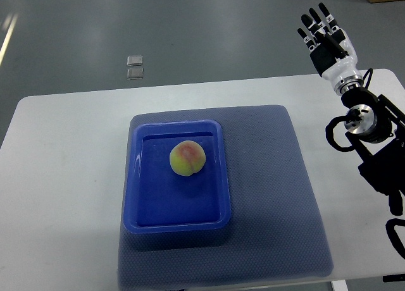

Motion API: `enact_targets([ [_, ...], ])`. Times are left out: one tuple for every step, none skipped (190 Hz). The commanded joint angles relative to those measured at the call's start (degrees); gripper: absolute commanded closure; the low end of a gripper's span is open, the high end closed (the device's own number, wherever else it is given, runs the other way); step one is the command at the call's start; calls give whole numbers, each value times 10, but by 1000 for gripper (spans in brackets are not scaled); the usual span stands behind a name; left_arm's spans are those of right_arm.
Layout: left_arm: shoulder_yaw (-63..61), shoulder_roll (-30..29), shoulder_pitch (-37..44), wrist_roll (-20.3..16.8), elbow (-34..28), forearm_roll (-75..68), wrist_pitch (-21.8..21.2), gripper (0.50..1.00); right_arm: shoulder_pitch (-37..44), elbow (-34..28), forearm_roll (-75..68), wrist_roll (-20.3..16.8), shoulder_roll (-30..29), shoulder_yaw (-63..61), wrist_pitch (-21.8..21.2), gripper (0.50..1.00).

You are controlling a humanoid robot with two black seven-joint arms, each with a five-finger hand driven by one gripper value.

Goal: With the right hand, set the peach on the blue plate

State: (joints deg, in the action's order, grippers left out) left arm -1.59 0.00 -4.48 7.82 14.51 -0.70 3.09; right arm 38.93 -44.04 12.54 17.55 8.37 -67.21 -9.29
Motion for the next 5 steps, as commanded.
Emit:
enact_targets([
  [0, 0, 0, 0, 1, 0, 0, 500, -5, 1, -27, 3, -10, -4, -2, 570],
  [0, 0, 0, 0, 1, 0, 0, 500, -5, 1, -27, 3, -10, -4, -2, 570],
  [0, 0, 0, 0, 1, 0, 0, 500, -5, 1, -29, 3, -11, -4, -2, 570],
  [0, 0, 0, 0, 1, 0, 0, 500, -5, 1, -29, 3, -11, -4, -2, 570],
  [0, 0, 0, 0, 1, 0, 0, 500, -5, 0, -30, 3, -11, -4, -2, 570],
])
